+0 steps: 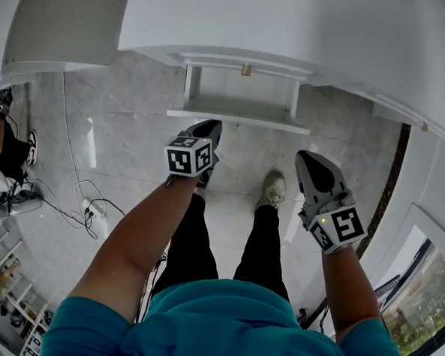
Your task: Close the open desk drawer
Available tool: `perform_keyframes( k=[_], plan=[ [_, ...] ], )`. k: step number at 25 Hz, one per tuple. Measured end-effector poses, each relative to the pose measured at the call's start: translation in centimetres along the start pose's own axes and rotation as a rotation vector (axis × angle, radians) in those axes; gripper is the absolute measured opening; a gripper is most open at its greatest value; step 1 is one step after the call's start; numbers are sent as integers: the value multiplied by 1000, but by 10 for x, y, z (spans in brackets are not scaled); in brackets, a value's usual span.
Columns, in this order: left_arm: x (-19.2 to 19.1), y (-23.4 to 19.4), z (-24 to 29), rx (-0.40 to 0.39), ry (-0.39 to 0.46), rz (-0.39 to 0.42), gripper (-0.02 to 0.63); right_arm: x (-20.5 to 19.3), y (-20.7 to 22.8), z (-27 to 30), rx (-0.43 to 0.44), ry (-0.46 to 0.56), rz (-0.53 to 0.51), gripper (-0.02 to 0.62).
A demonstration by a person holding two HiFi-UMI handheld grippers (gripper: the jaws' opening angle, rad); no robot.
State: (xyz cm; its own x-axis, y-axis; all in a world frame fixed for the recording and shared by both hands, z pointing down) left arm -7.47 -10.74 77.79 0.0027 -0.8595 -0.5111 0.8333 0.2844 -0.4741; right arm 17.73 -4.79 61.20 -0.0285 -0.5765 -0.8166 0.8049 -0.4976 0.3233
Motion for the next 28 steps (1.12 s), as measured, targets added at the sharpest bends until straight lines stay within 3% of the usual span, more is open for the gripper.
perform_keyframes(
  k=[28],
  plan=[
    [38,-8,22,12,18,21,14,4,15,3,-7,2,18,23]
  ],
)
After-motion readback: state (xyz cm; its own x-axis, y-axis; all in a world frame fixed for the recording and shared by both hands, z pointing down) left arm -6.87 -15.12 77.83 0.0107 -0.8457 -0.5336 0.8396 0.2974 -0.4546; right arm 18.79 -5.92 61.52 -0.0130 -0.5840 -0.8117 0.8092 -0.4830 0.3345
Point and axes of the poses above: the fingertips, and each gripper's own axes: z forward along the fingers, y to its right, x out of its top, the point moved 7 cm from there along -z, backward along the fingers, and after that the axes turned 1 degree about z, right-handed, at the moved point
